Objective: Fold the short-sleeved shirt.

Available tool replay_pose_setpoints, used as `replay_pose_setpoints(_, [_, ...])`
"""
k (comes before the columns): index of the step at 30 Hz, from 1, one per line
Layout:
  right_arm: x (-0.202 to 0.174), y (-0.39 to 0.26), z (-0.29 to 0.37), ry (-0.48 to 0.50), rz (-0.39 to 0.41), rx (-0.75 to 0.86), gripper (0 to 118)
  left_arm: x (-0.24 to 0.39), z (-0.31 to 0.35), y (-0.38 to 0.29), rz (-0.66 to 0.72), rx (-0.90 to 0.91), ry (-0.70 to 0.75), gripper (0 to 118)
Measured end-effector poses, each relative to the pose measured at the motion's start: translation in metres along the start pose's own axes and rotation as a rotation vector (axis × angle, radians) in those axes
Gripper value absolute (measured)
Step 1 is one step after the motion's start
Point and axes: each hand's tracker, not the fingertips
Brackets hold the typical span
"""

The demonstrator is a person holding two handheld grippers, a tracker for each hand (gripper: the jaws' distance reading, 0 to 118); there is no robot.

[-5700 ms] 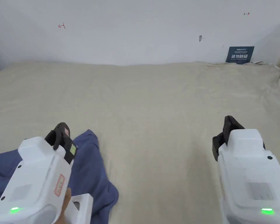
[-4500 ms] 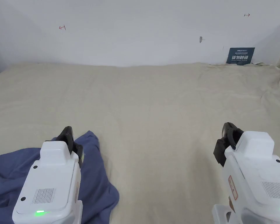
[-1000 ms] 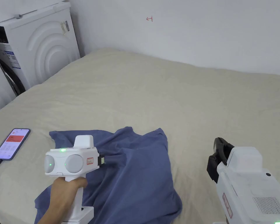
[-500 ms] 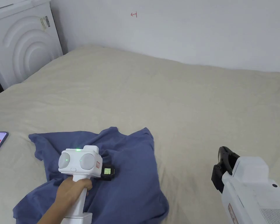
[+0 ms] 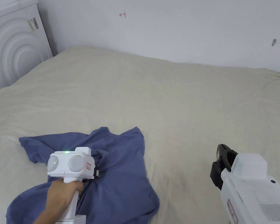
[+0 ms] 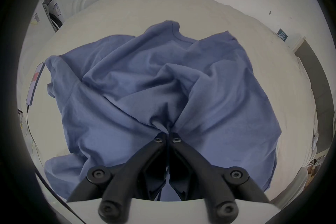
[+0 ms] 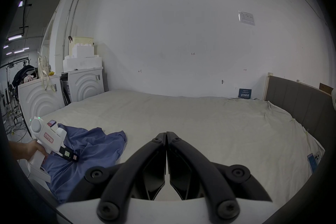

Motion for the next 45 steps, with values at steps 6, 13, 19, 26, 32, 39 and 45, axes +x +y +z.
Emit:
replay_pose_setpoints(6, [0.020, 0.011, 0.013, -0.022, 0.021, 0.028, 0, 0.010, 0.058, 0.021, -0.065, 0.158, -0.060, 0])
replay_pose_setpoints(13, [0.052, 0.021, 0.034, -0.080, 0.005, 0.070, 0, 0.069, 0.110, 0.067, -0.186, 0.263, -0.105, 0])
replay_pose_setpoints(19, [0.083, 0.023, 0.054, -0.147, -0.012, 0.089, 0, 0.156, 0.147, 0.094, -0.306, 0.370, -0.224, 0])
replay_pose_setpoints(26, [0.121, 0.021, 0.077, -0.244, -0.031, 0.104, 0, 0.249, 0.184, 0.116, -0.442, 0.445, -0.344, 0])
replay_pose_setpoints(32, [0.149, 0.023, 0.094, -0.325, -0.047, 0.115, 0, 0.318, 0.207, 0.115, -0.512, 0.480, -0.471, 0])
replay_pose_setpoints(39, [0.174, 0.020, 0.106, -0.397, -0.053, 0.113, 0, 0.377, 0.209, 0.099, -0.568, 0.462, -0.596, 0])
replay_pose_setpoints(45, [0.183, 0.015, 0.112, -0.426, -0.059, 0.096, 0, 0.397, 0.150, 0.068, -0.615, 0.286, -0.602, 0])
